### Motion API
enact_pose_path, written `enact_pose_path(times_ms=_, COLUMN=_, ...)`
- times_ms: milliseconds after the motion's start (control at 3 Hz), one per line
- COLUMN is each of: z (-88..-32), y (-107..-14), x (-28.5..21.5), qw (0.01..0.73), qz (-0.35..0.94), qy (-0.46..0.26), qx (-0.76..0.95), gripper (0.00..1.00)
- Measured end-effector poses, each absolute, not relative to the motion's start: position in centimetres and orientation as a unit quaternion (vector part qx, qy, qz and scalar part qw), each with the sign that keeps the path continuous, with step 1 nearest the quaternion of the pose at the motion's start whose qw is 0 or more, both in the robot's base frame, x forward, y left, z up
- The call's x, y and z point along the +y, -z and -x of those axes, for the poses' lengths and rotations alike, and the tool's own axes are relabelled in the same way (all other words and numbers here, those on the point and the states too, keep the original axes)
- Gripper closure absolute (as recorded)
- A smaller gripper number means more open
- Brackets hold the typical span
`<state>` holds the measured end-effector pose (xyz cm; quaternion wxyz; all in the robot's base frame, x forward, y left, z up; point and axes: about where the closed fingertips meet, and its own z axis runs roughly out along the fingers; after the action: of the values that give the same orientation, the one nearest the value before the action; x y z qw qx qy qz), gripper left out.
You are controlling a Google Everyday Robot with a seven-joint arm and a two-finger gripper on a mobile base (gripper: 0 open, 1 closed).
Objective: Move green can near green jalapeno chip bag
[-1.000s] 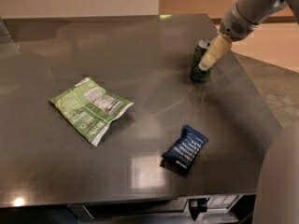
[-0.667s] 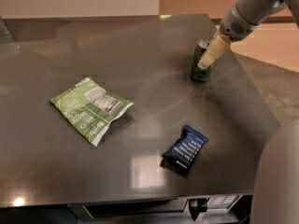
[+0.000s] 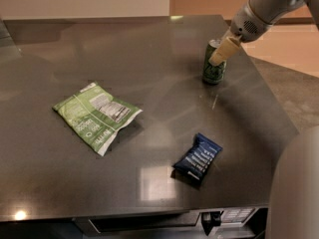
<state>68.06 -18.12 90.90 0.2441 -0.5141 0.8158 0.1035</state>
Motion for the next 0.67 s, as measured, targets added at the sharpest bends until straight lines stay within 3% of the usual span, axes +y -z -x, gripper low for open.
enact_pose_path(times_ms=333, z=-66.9, y=-92.0, x=-16.1, qw=0.247, qz=0.532, qy=-0.122, qx=0.801, gripper=0.85)
enact_pose_path(times_ms=667, z=-65.1, y=-93.2, x=-12.9, qw=0.253, qz=0.557, qy=-0.148, qx=0.777, gripper=1.00)
